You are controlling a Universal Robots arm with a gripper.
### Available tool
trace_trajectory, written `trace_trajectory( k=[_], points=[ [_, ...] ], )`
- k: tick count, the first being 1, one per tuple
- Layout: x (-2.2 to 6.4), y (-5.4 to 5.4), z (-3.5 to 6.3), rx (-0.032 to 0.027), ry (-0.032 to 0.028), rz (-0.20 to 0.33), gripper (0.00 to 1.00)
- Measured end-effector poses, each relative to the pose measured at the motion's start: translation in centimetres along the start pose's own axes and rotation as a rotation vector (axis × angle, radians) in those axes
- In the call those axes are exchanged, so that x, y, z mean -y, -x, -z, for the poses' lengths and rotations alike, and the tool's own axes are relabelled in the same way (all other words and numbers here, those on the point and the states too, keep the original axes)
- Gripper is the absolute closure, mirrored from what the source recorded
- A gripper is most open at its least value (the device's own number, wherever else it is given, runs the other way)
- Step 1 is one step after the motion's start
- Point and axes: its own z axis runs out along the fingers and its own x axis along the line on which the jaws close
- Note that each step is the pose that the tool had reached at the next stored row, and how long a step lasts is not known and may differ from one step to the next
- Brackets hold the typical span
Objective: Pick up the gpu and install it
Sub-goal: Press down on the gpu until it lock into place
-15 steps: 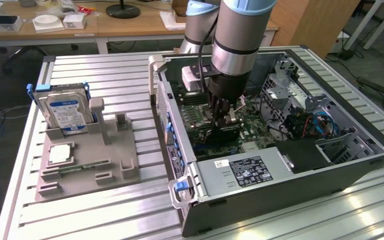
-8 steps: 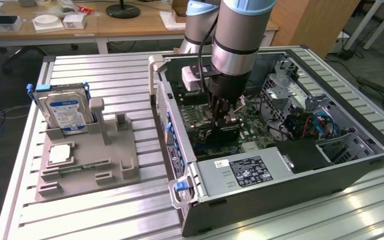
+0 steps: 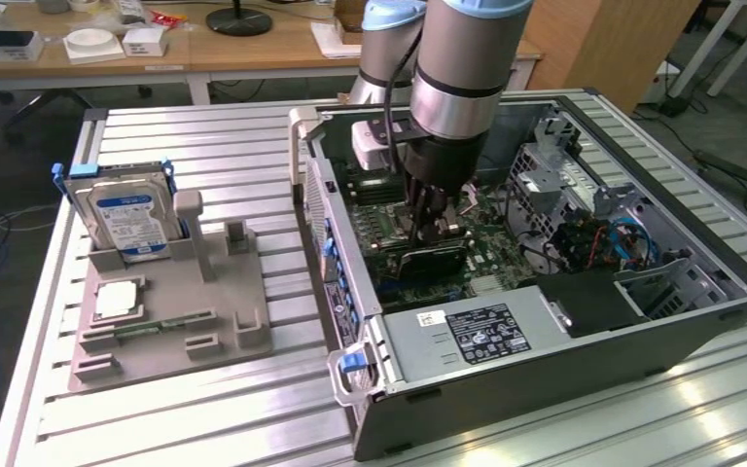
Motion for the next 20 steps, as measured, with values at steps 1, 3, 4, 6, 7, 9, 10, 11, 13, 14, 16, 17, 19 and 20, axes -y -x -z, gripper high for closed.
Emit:
trace_trajectory(
  k=[1, 3, 4, 6, 7, 9, 10, 11, 13, 14, 16, 17, 19, 20],
  points=[
    [0.00, 0.00, 0.00, 0.0000, 0.0053, 0.000, 0.90],
    [-0.01, 0.00, 0.00, 0.0001, 0.0350, -0.001, 0.90],
    [-0.01, 0.00, 0.00, 0.0005, 0.0531, -0.002, 0.90],
    [0.00, -0.01, 0.00, 0.0011, 0.0906, -0.003, 0.90],
    [0.00, -0.01, 0.00, 0.0012, 0.1085, -0.003, 0.90],
    [-0.01, 0.00, -0.01, 0.0018, 0.1443, -0.005, 0.90],
    [-0.01, 0.00, -0.01, 0.0021, 0.1624, -0.005, 0.90],
    [-0.01, 0.00, 0.02, 0.0021, 0.1799, -0.006, 0.90],
    [0.00, 0.01, 0.12, 0.0025, 0.2079, -0.006, 0.90],
    [0.00, 0.04, 0.17, 0.0026, 0.2208, -0.007, 0.90],
    [0.00, 0.19, 0.21, 0.0028, 0.2451, -0.008, 0.90],
    [0.01, 0.32, 0.22, 0.0031, 0.2582, -0.008, 0.90],
    [0.01, 0.60, 0.22, 0.0034, 0.2873, -0.009, 0.90],
    [0.01, 0.73, 0.21, 0.0037, 0.3022, -0.009, 0.90]
  ],
)
